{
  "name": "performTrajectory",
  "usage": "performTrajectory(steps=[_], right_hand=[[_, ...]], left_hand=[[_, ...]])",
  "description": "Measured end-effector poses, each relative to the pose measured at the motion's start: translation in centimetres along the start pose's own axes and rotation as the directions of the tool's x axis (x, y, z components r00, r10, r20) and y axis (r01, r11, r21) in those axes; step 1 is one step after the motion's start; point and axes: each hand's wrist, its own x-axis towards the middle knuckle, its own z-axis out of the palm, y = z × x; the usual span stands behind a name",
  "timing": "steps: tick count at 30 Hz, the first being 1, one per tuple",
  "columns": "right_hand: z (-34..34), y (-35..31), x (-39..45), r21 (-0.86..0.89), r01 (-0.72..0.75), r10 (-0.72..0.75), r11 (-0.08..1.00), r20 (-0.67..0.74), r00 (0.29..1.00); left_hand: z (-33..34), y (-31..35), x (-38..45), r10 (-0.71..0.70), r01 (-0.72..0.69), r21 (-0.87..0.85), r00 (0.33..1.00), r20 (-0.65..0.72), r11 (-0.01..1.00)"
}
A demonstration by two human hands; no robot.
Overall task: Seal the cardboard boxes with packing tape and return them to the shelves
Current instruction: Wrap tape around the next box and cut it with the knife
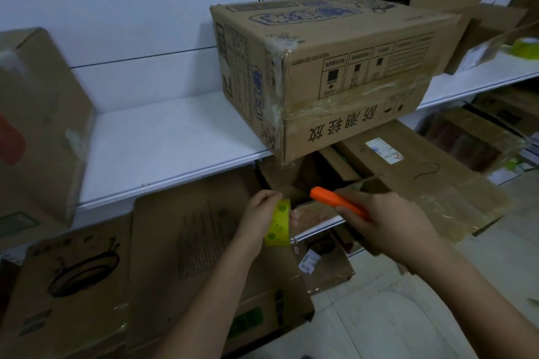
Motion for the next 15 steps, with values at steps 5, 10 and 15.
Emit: performTrajectory(steps=[5, 10, 15], right_hand=[[-1.2, -5.3, 1.3, 0.310, 0.241, -0.195, 0.920, -0.174, 0.965], [0.3, -12.8, 9.4, 0.376, 0.390, -0.294, 0.841, -0.287, 0.912], [3.0, -17.5, 16.0, 0.043, 0.294, -0.267, 0.955, -0.316, 0.910]], left_hand=[[-3.0, 0.9, -0.9, 0.065, -0.069, -0.063, 0.995, -0.070, 0.996], [-7.4, 1.7, -2.3, 0.116, -0.124, -0.042, 0.981, -0.155, 0.991], [-10.5, 2.9, -5.0, 0.181, -0.186, -0.052, 0.979, -0.096, 0.981]])
